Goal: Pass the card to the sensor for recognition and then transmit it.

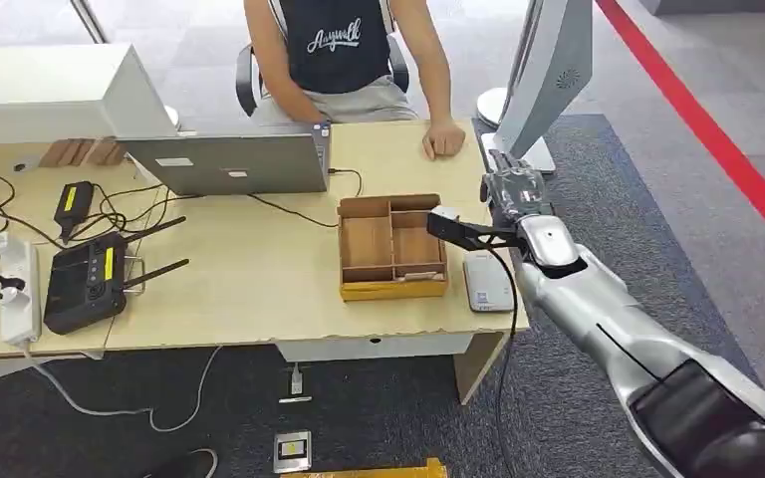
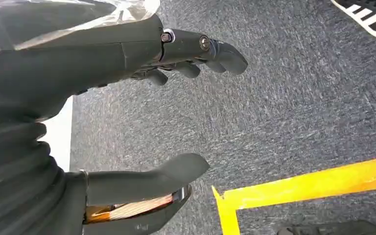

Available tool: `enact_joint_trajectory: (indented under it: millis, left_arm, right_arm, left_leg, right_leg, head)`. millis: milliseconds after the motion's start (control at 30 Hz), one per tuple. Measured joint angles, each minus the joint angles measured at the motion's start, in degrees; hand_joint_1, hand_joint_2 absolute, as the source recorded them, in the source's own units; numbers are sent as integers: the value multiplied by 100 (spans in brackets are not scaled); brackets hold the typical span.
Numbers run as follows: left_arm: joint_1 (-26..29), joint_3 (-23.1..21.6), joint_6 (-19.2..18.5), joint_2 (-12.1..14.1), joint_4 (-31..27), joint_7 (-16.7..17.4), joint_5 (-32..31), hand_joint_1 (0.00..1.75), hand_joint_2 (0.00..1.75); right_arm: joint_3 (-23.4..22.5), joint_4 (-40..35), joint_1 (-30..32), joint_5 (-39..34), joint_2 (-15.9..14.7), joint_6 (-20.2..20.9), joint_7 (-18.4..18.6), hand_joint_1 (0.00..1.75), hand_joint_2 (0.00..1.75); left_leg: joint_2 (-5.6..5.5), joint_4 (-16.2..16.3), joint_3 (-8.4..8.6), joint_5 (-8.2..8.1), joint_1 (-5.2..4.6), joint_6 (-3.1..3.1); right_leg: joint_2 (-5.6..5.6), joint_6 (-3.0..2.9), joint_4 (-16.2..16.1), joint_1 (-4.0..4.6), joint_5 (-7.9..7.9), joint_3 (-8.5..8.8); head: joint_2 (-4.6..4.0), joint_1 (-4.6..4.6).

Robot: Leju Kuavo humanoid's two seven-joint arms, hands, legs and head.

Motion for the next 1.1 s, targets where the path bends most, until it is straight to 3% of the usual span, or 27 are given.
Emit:
enact_joint_trajectory:
  millis: [500,1100]
  left_arm:
    - [5,0,17,0,0,35,118,0,175]
    - [5,0,35,-2,0,136,114,0,175]
  right_arm:
    - [-13,-186,430,-107,-400,72,66,175,175]
    - [-2,29,676,-262,-199,66,-164,175,175]
  left_leg:
    - [1,0,0,0,0,1]
    - [1,-1,-2,0,1,0]
  right_leg:
    - [0,0,-1,0,0,1]
    - [0,0,-1,1,0,0]
  head:
    - [0,0]
    - [0,0]
